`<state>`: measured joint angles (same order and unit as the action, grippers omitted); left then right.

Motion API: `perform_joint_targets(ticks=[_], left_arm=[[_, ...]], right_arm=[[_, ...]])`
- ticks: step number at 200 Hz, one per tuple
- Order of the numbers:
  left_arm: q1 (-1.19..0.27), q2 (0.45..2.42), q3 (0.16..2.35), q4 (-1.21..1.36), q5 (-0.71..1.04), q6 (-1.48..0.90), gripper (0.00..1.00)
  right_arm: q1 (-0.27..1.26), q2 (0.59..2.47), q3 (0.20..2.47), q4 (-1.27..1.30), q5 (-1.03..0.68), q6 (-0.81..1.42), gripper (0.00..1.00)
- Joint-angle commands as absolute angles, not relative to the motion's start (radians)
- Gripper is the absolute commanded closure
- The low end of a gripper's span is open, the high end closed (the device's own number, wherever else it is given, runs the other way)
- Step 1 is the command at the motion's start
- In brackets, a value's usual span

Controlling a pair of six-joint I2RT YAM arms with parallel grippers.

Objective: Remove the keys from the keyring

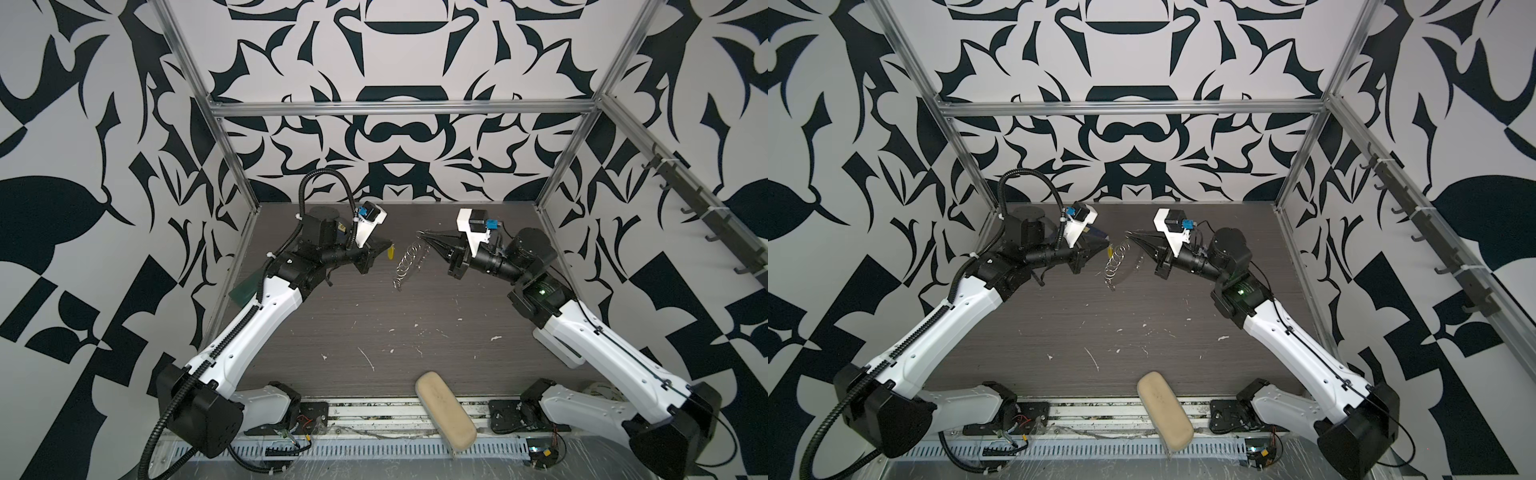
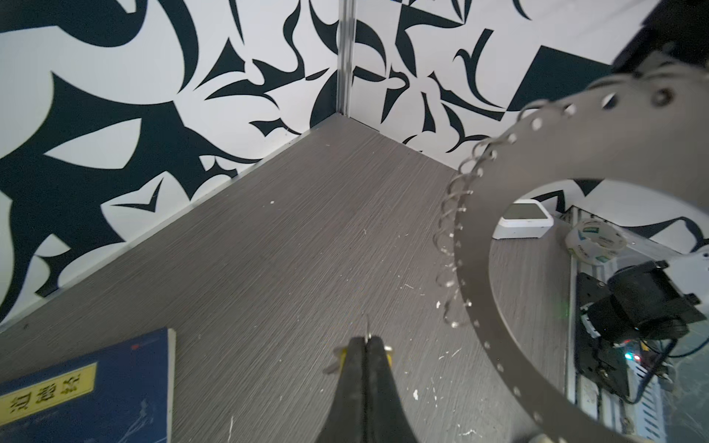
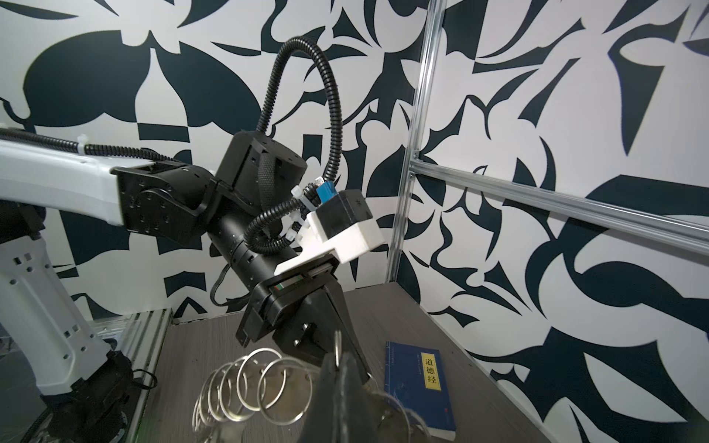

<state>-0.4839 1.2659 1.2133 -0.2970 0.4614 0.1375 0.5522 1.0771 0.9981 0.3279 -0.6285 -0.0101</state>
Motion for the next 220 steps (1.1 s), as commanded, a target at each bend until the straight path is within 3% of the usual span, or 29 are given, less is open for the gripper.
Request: perform_joint_targets(ticks=[1,80,131,162,220], left_arm=[[-0.475,1.26,1.219,-0.374,0.422,0.187,1.0],[-0.474,1.267,1.019,-0.356,0.155,0.099,1.0],[-0.474,1.45,1.047,-0.522,-0.104,-0.116,1.0],[-0.472,1.592,1.096,-0.611,-0.119,-0.183,1.0],[-0.466,1.678,1.096,-0.575,-0.131,-0.256,1.0]], right_arm=[[0.541,1.022,0.962,0.318,-0.554,-0.043,1.0],[0.542,0.83,0.763,0.208,-0.215,-0.048,1.0],[0.54,0.722,0.703,0.111,-0.103,-0.064,1.0],[0.543,0.663,0.686,0.071,-0.057,-0.085,1.0],[0.541,0.612,0.687,-0.017,-0.031,-0.123,1.0]])
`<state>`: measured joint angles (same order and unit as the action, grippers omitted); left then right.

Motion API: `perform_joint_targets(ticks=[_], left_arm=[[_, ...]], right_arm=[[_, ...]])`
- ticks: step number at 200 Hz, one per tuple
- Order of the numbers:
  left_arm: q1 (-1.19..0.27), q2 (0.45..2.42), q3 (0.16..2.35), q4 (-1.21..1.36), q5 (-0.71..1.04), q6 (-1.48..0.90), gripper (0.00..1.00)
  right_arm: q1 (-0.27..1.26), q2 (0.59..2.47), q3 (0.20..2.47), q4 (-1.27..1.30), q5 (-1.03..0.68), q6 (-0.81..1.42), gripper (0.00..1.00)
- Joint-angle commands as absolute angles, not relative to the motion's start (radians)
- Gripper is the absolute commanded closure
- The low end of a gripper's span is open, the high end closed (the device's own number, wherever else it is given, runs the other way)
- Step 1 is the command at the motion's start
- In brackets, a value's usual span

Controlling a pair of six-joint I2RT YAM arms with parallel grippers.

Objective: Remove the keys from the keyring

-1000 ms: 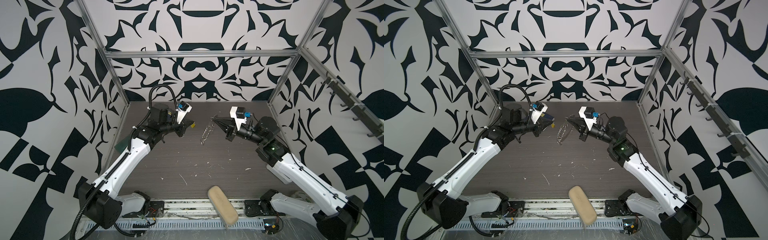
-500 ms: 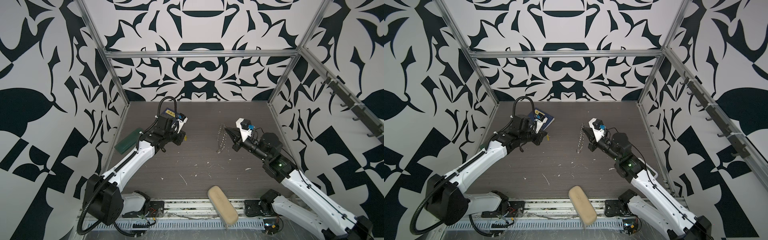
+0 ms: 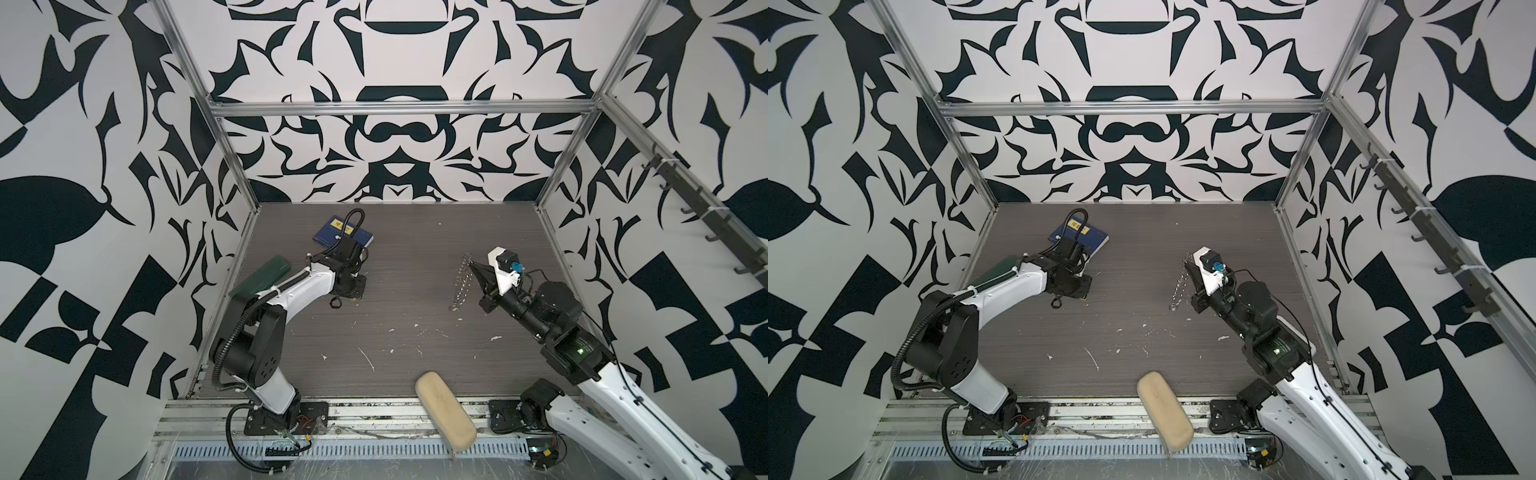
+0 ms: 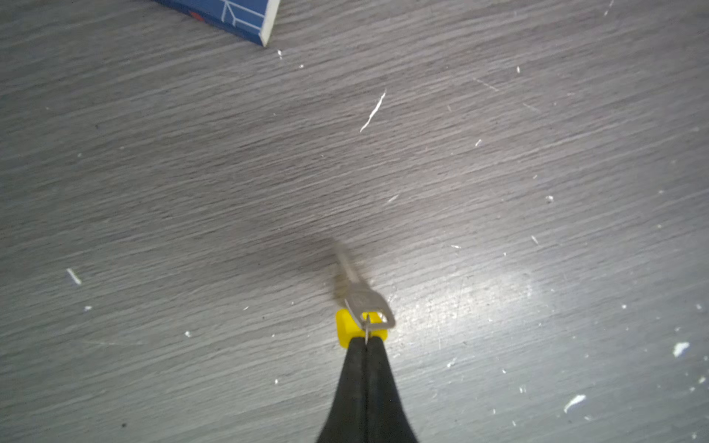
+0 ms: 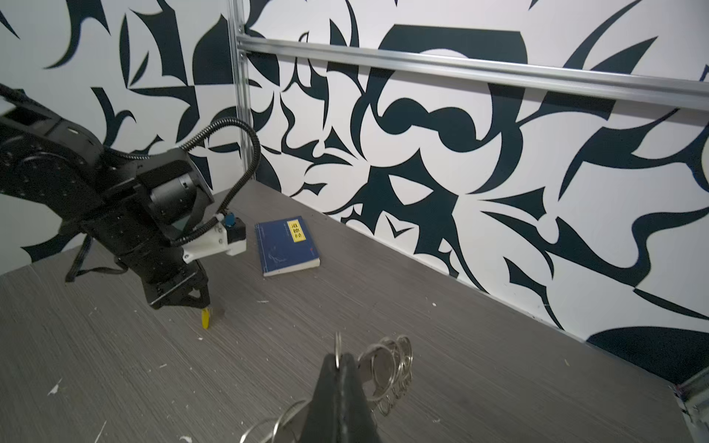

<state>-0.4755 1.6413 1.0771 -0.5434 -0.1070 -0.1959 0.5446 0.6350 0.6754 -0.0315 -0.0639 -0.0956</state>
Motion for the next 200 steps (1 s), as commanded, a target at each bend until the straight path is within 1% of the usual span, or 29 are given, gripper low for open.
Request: perform_joint_targets(ticks=[1,9,21,52,59,69,88,138,159,180,184,200], left_arm=[[-0.465,1.679,1.096,-0.574,-0.13,-0.256,1.0],[-0.461,1.688,1.102,-0.566,-0.129,-0.256,1.0],[-0.455,1.702,1.115,-0.562,-0.12,-0.256,0.9],[-0.448,1.713,1.158,-0.558,-0.114,-0.238,0.45],[-0.448,1.708,1.164,-0.553,-0.112,-0.23,0.38],[-0.448,1.7,1.172,-0.548,-0.114,-0.222,0.32],[-0.449,1.686,1.186,-0.545,-0.116,-0.215,0.3],[-0.448,1.635,1.183,-0.498,-0.074,-0.19,0.28],[-0.448,1.624,1.18,-0.484,-0.071,-0.189,0.28],[-0.448,1.626,1.184,-0.482,-0.066,-0.19,0.27],[-0.449,1.626,1.186,-0.482,-0.066,-0.19,0.27],[-0.448,1.63,1.191,-0.485,-0.062,-0.194,0.27]], right_arm=[[0.54,0.612,0.687,-0.018,-0.03,-0.123,1.0],[0.541,0.611,0.685,-0.025,-0.022,-0.127,1.0],[0.542,0.614,0.685,-0.045,-0.005,-0.129,1.0],[0.541,0.617,0.681,-0.114,0.035,-0.123,1.0],[0.542,0.613,0.675,-0.124,0.039,-0.118,1.0],[0.543,0.607,0.668,-0.14,0.047,-0.109,1.0],[0.542,0.598,0.658,-0.184,0.082,-0.091,1.0],[0.542,0.564,0.607,-0.273,0.177,-0.037,1.0],[0.542,0.548,0.577,-0.285,0.183,-0.018,1.0],[0.542,0.58,0.569,-0.313,0.183,0.014,1.0],[0.542,0.592,0.57,-0.317,0.218,0.017,1.0],[0.543,0.647,0.579,-0.334,0.235,0.03,1.0]])
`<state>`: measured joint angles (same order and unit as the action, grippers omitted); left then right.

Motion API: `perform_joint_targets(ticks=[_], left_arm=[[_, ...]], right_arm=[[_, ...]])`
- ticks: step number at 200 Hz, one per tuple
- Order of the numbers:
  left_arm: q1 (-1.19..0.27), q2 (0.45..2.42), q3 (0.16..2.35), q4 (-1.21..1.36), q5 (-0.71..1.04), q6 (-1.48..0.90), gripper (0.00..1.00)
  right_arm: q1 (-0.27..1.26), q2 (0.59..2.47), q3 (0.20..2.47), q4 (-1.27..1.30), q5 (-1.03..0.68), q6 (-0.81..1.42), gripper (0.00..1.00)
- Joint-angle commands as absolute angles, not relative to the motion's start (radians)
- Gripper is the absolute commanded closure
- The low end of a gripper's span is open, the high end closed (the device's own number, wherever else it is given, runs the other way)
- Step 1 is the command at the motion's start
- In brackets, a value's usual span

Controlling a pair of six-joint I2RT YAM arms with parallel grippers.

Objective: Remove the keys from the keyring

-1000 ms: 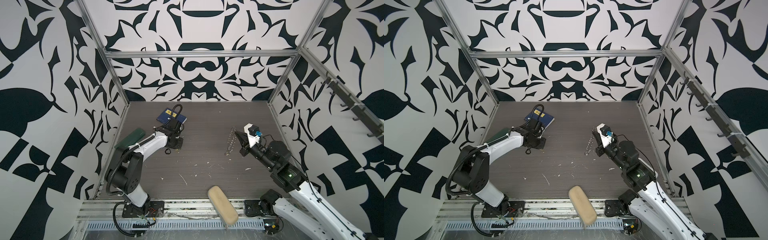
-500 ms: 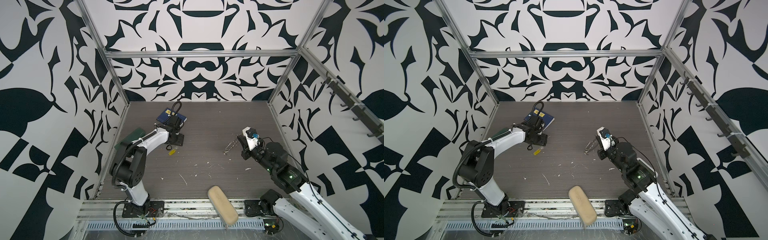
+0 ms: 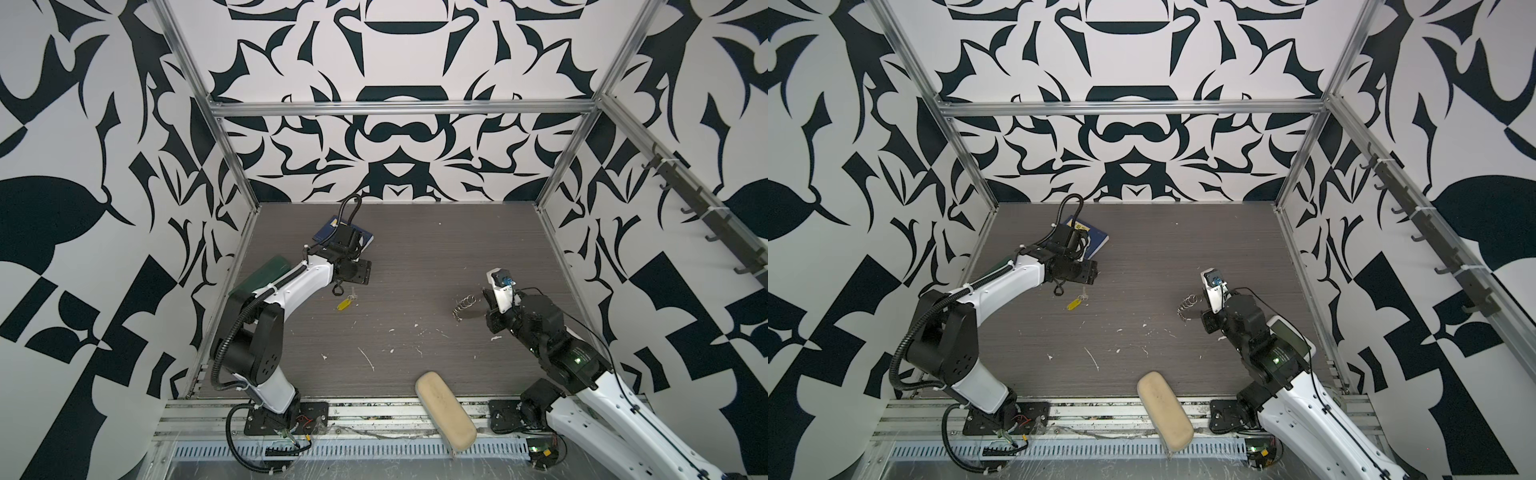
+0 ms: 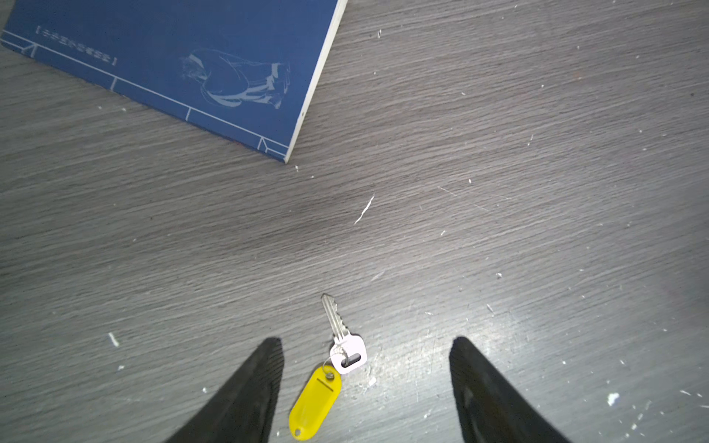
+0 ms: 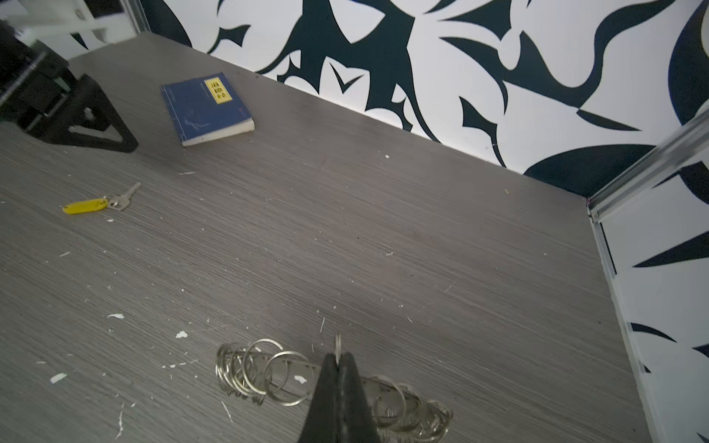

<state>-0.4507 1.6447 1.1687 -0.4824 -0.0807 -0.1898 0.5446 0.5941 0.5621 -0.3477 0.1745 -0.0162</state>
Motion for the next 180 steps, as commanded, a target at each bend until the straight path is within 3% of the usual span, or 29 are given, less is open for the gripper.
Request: perform_joint_targets(ticks=[1,35,91,120,133,142,147,165,180], left_arm=[[-0.448,1.63,1.191,-0.485,-0.061,-0.194,0.27],[-0.449,1.624,1.196,-0.486,-0.053,-0.197,0.26],[-0.449,1.623,1.229,-0.498,-0.038,-0.2,0.24],[-0.448,1.613,1.236,-0.5,-0.032,-0.204,0.23],[-0.449,1.608,1.239,-0.505,-0.022,-0.201,0.2],[-0.448,1.602,1.238,-0.506,-0.021,-0.198,0.07],[-0.448,1.596,1.235,-0.504,-0.02,-0.197,0.0],[-0.448,1.561,1.205,-0.464,-0.047,-0.194,0.01],[-0.447,1.506,1.164,-0.404,-0.091,-0.196,0.01]], right_arm=[[0.543,0.65,0.579,-0.334,0.236,0.03,1.0],[0.543,0.83,0.643,-0.299,0.262,-0.001,1.0],[0.45,1.435,1.006,-0.437,0.32,-0.144,1.0],[0.402,1.637,1.103,-0.425,0.26,-0.148,1.0],[0.393,1.703,1.158,-0.456,0.24,-0.152,0.71],[0.39,1.722,1.188,-0.466,0.236,-0.152,0.56],[0.39,1.72,1.195,-0.462,0.242,-0.152,0.42],[0.388,1.643,1.191,-0.416,0.27,-0.133,0.04],[0.376,1.539,1.144,-0.333,0.326,-0.093,0.01]])
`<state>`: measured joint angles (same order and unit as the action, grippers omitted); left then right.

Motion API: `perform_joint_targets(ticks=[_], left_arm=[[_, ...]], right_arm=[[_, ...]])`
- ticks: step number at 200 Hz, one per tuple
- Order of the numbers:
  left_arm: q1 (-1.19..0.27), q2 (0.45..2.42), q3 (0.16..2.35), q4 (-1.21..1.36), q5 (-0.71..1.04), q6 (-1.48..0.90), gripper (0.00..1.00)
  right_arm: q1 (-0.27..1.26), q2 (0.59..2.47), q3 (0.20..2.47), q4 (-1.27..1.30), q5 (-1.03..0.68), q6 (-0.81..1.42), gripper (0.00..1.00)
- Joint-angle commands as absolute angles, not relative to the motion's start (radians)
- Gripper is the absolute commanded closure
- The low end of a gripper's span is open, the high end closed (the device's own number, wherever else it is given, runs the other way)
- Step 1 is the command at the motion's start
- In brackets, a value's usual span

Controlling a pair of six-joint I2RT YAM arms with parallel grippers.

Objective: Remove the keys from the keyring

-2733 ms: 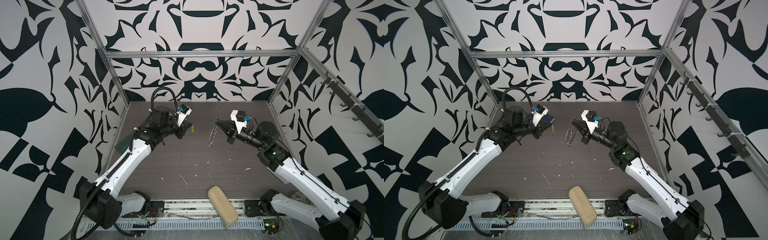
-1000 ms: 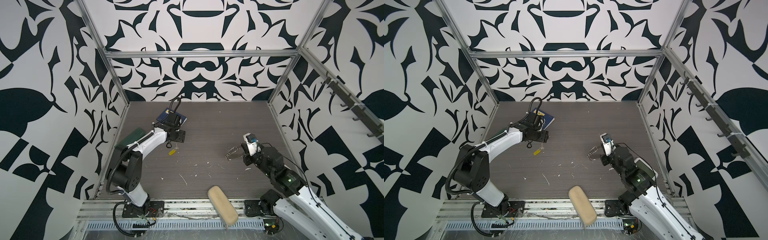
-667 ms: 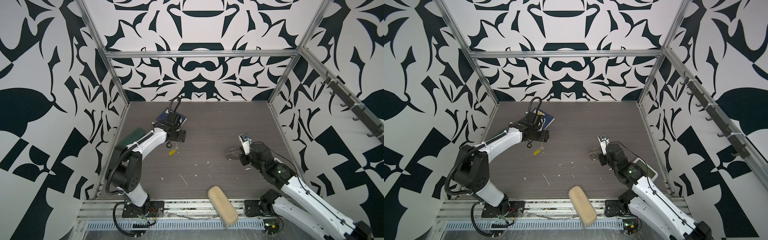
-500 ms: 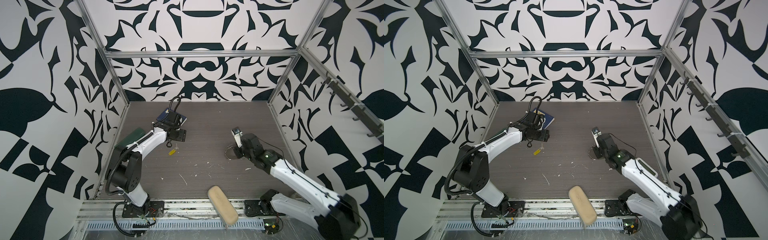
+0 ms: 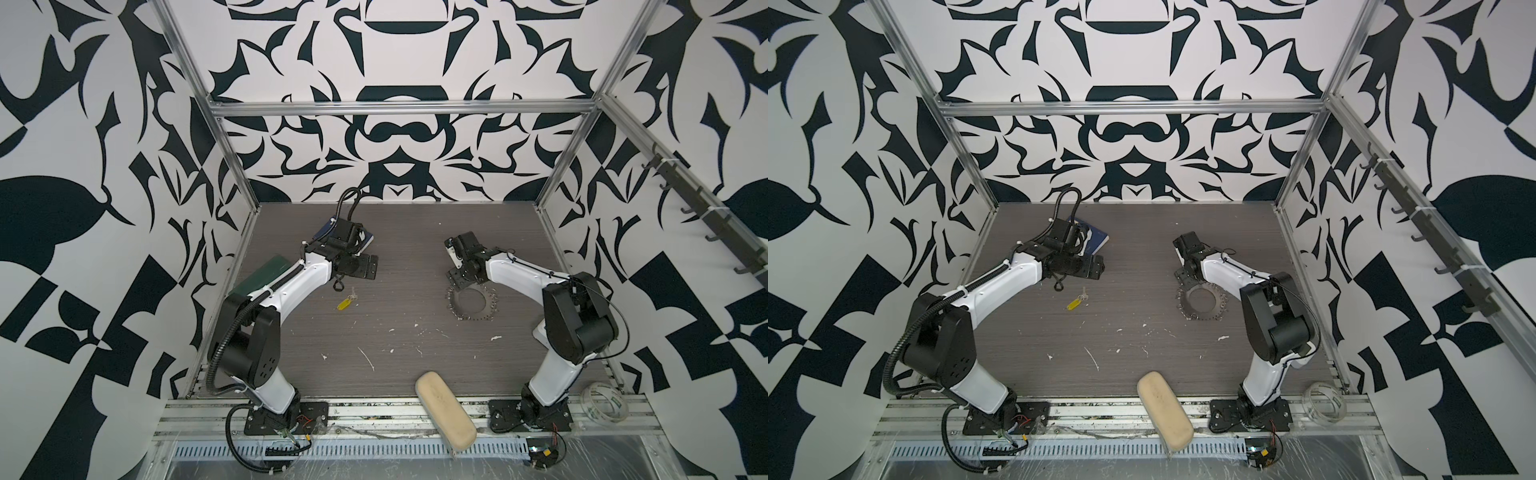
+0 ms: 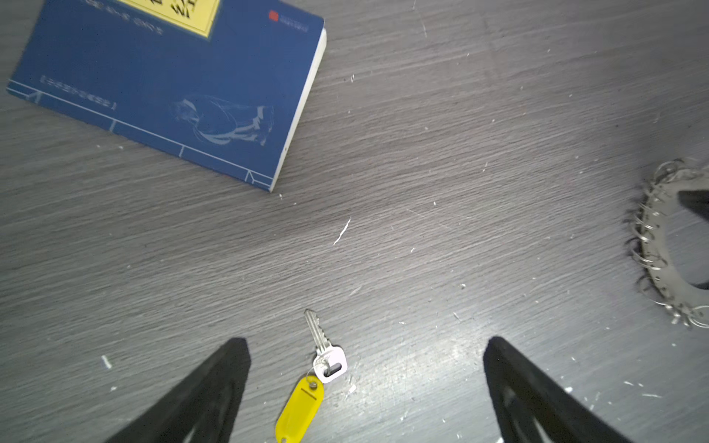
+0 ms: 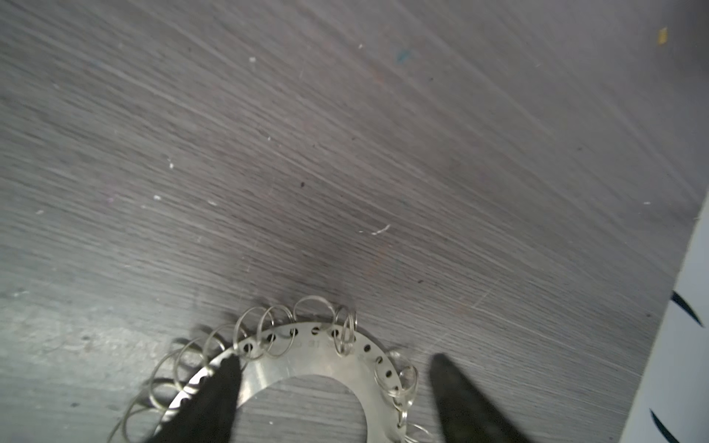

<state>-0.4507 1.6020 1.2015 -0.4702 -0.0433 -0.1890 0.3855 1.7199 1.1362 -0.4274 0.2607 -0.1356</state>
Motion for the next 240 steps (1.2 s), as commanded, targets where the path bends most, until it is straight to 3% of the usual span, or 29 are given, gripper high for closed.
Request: perform_joint_targets(ticks=[1,23,47,70,94,128,147,180,203,240], left_arm=[[-0.447,1.502,1.161,-0.4,-0.095,-0.196,0.01],[-0.445,1.356,1.043,-0.201,-0.212,-0.221,0.01],[-0.428,1.079,0.684,0.34,-0.27,-0.224,0.0],[-0.421,0.964,0.442,0.714,-0.355,-0.182,0.01],[-0.409,0.913,0.433,0.599,-0.449,-0.117,0.01],[-0.377,0.904,0.415,0.531,-0.472,-0.027,0.01],[-0.344,0.901,0.405,0.502,-0.455,-0.024,0.01],[-0.302,0.914,0.381,0.517,-0.469,-0.008,0.0],[-0.276,0.912,0.373,0.497,-0.489,-0.008,0.01],[-0.223,0.886,0.321,0.51,-0.516,-0.024,0.01]], right_arm=[[0.375,1.532,1.138,-0.325,0.33,-0.089,0.01],[0.336,1.363,0.937,-0.071,0.449,-0.048,0.01],[0.302,1.213,0.639,0.241,0.513,-0.037,0.0],[0.26,1.154,0.441,0.433,0.562,0.008,0.01],[0.217,1.157,0.305,0.618,0.524,0.016,0.0],[0.197,1.305,0.201,0.973,0.528,-0.029,0.0],[0.173,1.345,0.236,0.953,0.443,0.004,0.0],[0.175,1.625,0.212,1.308,0.416,-0.04,0.0],[0.176,1.557,0.268,1.096,0.434,0.001,0.0],[0.166,1.568,0.333,0.986,0.463,0.018,0.0]])
